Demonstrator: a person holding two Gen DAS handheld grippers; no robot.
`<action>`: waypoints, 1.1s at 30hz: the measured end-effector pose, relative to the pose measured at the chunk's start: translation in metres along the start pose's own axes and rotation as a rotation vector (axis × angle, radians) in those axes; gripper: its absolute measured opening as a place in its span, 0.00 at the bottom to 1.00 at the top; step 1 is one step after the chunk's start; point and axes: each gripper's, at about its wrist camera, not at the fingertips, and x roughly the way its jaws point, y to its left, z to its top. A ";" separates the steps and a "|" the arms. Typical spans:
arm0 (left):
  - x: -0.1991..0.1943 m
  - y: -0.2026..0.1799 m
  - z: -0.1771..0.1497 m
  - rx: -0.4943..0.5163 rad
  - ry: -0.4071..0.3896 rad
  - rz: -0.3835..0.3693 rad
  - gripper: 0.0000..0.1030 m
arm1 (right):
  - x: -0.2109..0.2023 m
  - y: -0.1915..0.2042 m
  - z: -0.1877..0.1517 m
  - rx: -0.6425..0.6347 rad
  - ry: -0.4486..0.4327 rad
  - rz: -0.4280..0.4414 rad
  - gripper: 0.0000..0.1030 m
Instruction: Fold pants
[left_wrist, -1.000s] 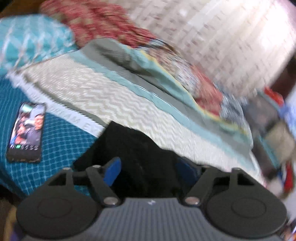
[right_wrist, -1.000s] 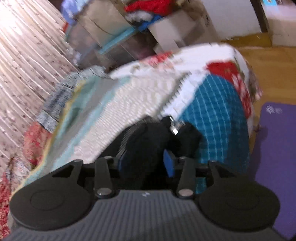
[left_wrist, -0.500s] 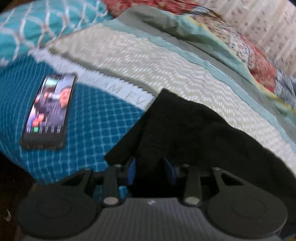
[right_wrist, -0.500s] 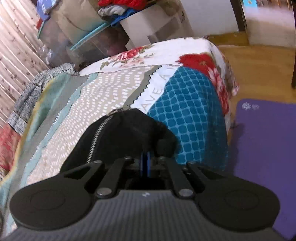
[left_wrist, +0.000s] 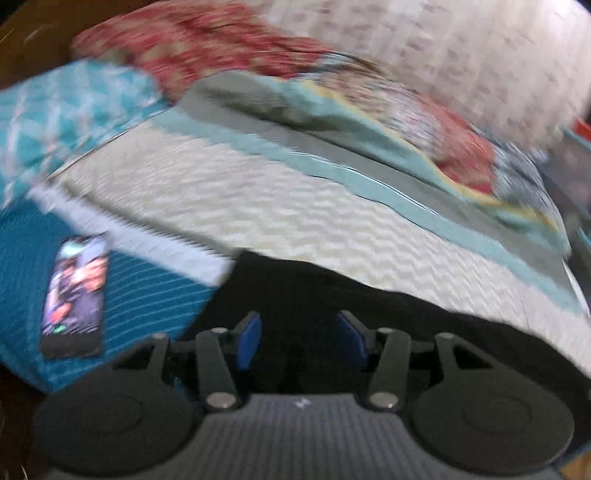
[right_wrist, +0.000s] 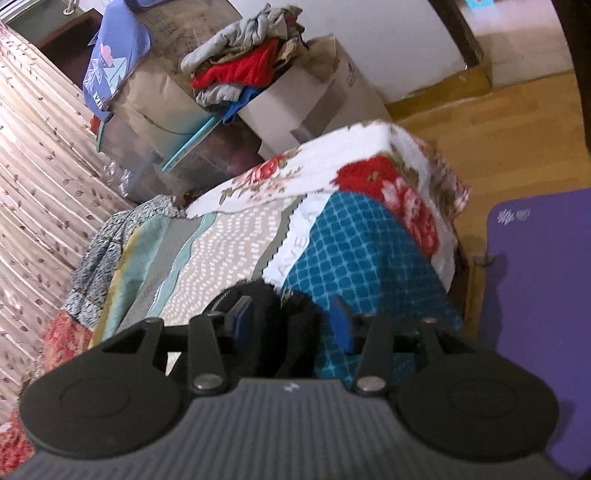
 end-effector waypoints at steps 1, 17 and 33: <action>0.002 -0.013 -0.003 0.032 0.005 -0.008 0.46 | -0.001 -0.001 -0.001 0.005 0.009 0.004 0.50; 0.072 -0.078 -0.063 0.314 0.222 0.222 0.51 | 0.041 0.008 -0.009 0.031 0.142 0.075 0.66; 0.074 -0.077 -0.064 0.309 0.208 0.219 0.54 | -0.034 0.105 -0.020 -0.367 -0.001 0.231 0.16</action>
